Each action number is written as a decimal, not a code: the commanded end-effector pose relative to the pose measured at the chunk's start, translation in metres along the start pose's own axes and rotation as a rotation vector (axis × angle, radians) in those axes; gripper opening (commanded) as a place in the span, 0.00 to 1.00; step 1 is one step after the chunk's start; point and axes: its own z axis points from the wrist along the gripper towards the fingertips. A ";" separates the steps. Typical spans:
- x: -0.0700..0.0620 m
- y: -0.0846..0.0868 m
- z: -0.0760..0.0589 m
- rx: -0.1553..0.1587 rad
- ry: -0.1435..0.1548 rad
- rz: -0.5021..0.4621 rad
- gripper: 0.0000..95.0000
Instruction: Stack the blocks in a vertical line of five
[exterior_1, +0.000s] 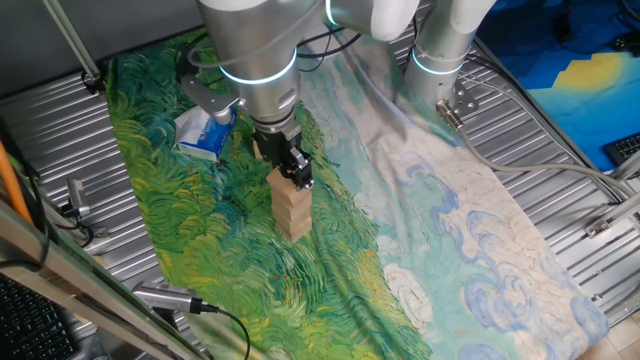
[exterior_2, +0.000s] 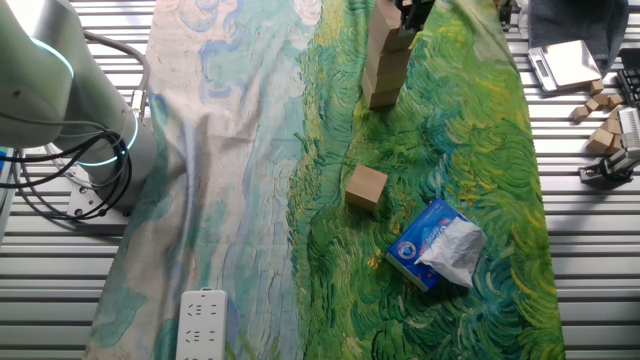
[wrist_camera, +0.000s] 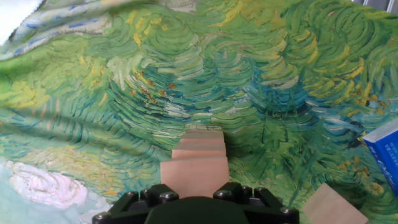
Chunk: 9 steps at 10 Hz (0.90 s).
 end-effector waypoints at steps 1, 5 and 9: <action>-0.001 0.001 0.002 0.001 -0.005 0.001 0.00; 0.000 0.002 0.003 0.002 -0.011 -0.002 0.00; 0.000 0.002 0.004 0.009 -0.028 0.001 0.00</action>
